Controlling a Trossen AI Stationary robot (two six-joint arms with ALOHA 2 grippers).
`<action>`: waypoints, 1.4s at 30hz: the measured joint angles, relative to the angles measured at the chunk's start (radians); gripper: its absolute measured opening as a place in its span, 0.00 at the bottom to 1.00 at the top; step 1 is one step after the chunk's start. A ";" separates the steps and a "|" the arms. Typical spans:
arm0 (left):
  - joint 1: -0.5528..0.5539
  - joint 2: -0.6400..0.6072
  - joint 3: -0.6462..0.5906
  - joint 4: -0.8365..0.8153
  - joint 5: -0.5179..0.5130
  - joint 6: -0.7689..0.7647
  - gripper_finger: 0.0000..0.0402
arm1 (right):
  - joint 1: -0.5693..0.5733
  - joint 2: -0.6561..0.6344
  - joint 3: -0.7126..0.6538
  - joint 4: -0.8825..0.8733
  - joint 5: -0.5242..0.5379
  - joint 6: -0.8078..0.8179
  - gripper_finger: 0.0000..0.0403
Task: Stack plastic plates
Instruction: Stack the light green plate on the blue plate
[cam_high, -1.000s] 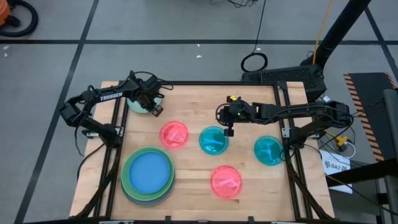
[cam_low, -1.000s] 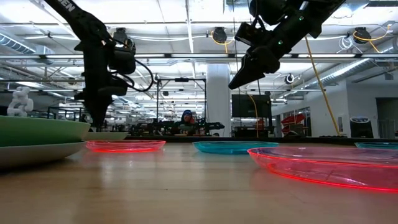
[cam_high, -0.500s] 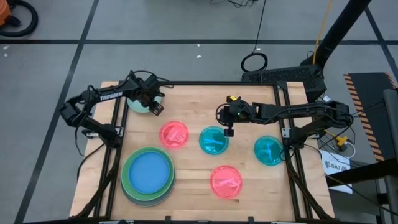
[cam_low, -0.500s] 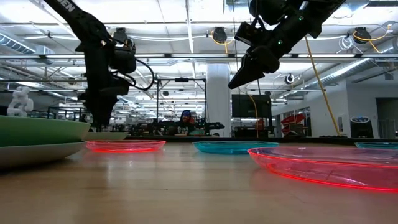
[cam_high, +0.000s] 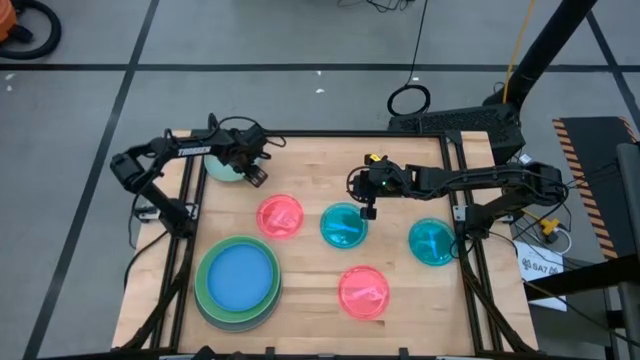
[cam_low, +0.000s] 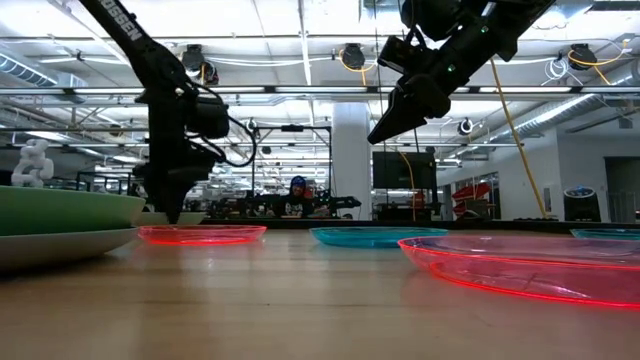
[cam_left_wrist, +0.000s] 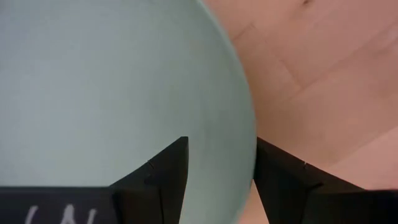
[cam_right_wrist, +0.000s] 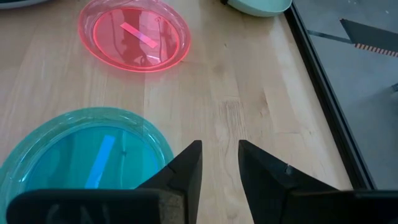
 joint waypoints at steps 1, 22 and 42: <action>0.000 0.008 0.000 0.004 -0.003 0.001 0.44 | 0.000 0.000 0.000 0.000 0.000 0.000 0.25; -0.041 0.045 0.002 0.032 -0.088 -0.001 0.05 | 0.000 0.000 0.000 0.001 0.004 0.003 0.25; -0.396 -0.151 0.148 -0.268 -0.302 -0.111 0.03 | 0.034 0.000 0.000 0.000 0.004 0.109 0.25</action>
